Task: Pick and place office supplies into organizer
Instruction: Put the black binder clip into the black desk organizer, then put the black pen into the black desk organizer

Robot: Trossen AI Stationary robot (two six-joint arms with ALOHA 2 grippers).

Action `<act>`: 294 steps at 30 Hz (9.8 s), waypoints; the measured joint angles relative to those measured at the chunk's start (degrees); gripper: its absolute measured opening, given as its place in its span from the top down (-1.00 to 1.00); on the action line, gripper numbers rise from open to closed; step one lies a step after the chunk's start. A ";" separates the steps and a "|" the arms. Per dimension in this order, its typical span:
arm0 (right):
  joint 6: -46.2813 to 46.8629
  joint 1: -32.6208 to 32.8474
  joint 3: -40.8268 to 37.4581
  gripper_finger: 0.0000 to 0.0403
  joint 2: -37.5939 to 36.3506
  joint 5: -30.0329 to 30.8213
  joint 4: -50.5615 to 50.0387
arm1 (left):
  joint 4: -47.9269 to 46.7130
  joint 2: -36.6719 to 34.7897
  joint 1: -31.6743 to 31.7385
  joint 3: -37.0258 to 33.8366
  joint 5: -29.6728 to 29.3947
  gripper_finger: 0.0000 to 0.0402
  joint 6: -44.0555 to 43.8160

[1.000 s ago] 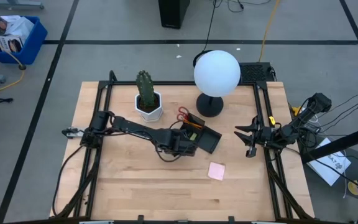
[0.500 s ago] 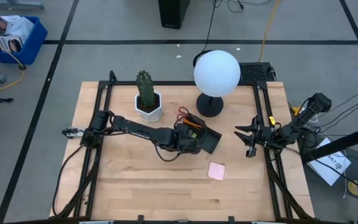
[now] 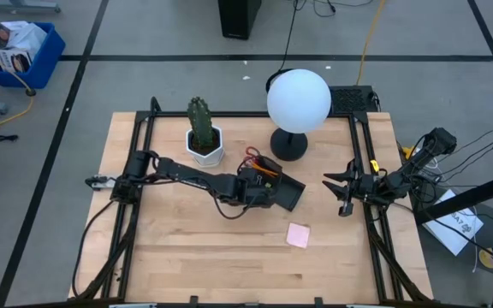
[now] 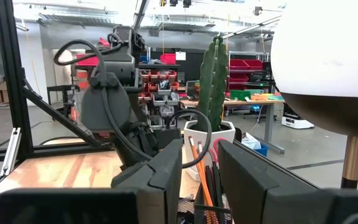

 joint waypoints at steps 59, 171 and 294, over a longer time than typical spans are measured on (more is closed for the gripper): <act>0.00 -0.01 0.01 0.50 0.02 0.00 0.02 | -5.35 -7.52 -10.53 -2.33 -1.67 -0.27 52.29; 0.00 0.01 0.00 0.50 0.00 0.00 0.02 | 101.26 -4.85 -17.65 -68.58 7.58 0.54 65.27; 0.00 0.00 0.00 0.50 0.02 0.00 0.02 | -38.05 1.55 9.82 33.54 19.34 0.27 97.51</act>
